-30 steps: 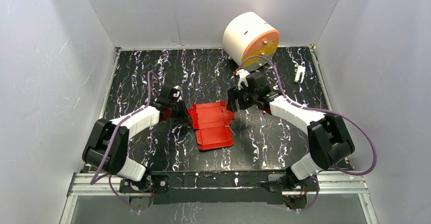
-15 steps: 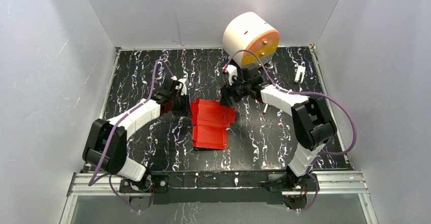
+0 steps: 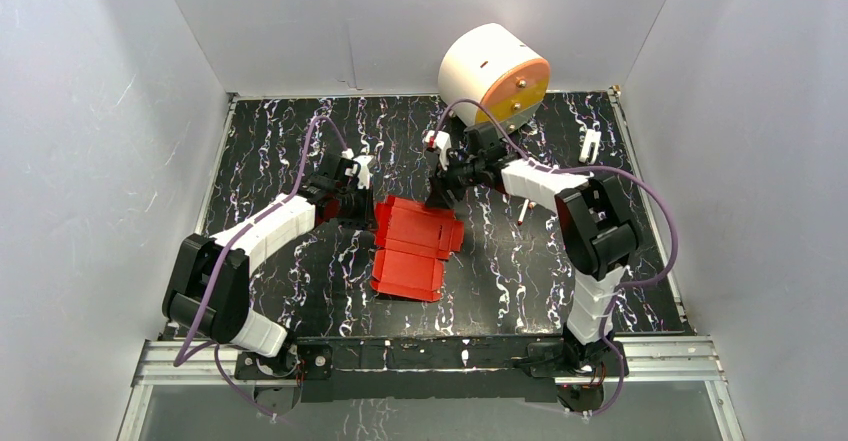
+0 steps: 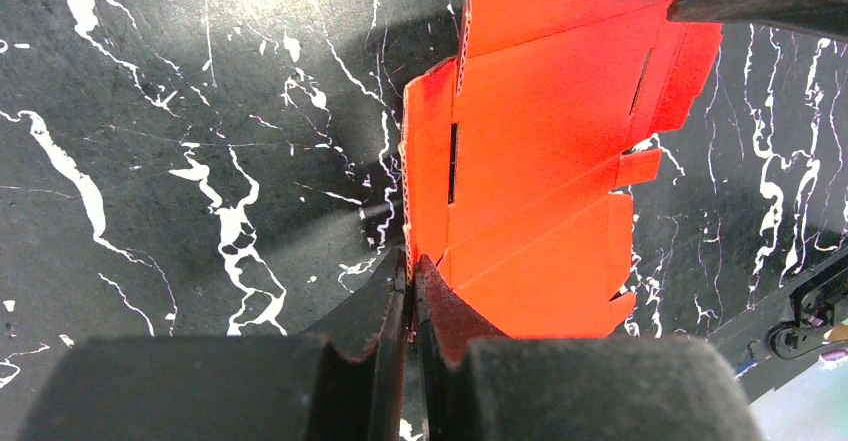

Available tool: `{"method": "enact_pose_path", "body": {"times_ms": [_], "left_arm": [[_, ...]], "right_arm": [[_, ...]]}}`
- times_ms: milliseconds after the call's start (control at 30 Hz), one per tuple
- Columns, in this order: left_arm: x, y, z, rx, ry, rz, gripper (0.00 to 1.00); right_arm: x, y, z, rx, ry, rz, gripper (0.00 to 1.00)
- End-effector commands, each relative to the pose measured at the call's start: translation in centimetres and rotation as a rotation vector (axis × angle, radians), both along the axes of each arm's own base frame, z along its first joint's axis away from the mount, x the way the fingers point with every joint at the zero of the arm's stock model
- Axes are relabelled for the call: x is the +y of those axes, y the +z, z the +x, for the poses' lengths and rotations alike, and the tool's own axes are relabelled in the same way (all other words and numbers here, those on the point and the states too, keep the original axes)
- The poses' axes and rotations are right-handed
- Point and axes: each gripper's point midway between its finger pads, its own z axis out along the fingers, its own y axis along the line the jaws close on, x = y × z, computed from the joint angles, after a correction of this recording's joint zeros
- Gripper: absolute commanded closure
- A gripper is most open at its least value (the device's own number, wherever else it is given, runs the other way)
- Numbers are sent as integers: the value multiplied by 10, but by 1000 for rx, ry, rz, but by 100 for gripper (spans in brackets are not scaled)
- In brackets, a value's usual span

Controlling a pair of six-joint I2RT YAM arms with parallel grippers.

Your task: Fold the paper box

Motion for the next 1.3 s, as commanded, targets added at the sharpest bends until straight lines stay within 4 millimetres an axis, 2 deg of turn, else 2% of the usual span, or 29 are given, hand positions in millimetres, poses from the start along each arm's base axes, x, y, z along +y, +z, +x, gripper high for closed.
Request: {"method": "enact_pose_path", "body": {"times_ms": [0,500,600,733,867,1067,1267], "left_arm": [[-6,17,-2,-51,-44,-35,96],[-7,20,-3,-57,-50,-49,97],[-7,20,-4,-57,-49,-52,97],[-6,18,-3,-51,-35,-47,97],[-3,13,2,-23,44,-34,97],[-4,6,3,38,160,-65,95],[1,10,7,-4,288,-108,92]], "right_arm": [[16,19,4,-35,99,76,39],[27,1,-12,58,190,82,53],[27,-2,-13,73,193,73,63],[26,0,-14,66,197,58,87],[24,6,-13,9,184,13,100],[25,17,-15,-124,167,-72,100],[23,31,-19,-263,168,-146,100]]}}
